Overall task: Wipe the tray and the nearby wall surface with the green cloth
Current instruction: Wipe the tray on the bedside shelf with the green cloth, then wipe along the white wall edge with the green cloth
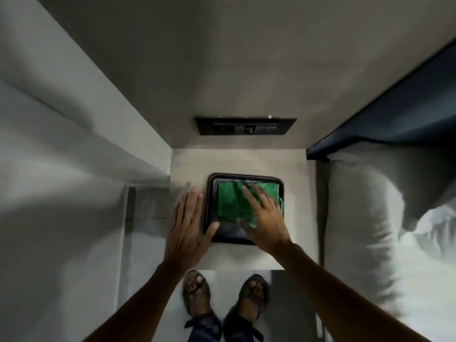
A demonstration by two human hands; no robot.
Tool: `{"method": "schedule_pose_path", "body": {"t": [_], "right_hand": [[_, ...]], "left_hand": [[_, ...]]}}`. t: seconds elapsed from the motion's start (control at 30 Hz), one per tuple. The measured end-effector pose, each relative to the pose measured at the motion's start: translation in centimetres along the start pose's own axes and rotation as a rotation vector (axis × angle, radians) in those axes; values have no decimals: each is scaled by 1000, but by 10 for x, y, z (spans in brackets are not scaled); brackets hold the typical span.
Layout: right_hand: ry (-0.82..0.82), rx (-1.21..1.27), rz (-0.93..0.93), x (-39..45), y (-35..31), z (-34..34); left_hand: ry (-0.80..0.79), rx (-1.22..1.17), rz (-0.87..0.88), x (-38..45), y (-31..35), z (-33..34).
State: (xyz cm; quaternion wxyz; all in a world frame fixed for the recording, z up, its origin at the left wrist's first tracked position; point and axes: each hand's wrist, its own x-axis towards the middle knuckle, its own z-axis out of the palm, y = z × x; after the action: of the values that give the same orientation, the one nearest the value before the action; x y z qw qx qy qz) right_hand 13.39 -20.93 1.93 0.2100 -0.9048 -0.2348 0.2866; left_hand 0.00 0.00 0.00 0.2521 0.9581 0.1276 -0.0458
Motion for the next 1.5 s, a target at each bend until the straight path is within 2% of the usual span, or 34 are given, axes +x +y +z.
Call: {"method": "schedule_pose_path", "body": {"t": [0.13, 0.27, 0.43, 0.57, 0.73, 0.87, 0.97, 1.07, 1.2, 1.3, 1.43, 1.5], "right_hand": [[-31, -132, -99, 25, 33, 34], [64, -225, -215, 32, 59, 58], [118, -319, -220, 37, 67, 75], [170, -376, -215, 37, 68, 80], [257, -69, -136, 37, 55, 75], [182, 342, 138, 33, 35, 51], [180, 756, 209, 24, 17, 25], [167, 1005, 287, 8, -20, -4], [109, 1133, 325, -11, -74, -17], [49, 1144, 264, -17, -115, -9], [-110, 1132, 183, -24, -169, 21], [-202, 1117, 173, -25, -197, 44]], "left_hand": [[62, 26, -59, 14, -38, 34], [149, 76, 15, 31, -67, 63], [234, 173, 23, 33, -71, 82], [226, 195, 25, 33, -72, 81], [197, 202, 20, 33, -70, 80], [160, 179, 20, 35, -70, 77], [163, 91, 14, 41, -66, 66], [215, 15, -7, 38, -65, 44], [270, -22, -74, 13, -72, 14], [317, -28, -127, -16, -92, -3], [380, -61, -220, -70, -121, -14], [353, -113, -352, -103, -137, -14]]}}
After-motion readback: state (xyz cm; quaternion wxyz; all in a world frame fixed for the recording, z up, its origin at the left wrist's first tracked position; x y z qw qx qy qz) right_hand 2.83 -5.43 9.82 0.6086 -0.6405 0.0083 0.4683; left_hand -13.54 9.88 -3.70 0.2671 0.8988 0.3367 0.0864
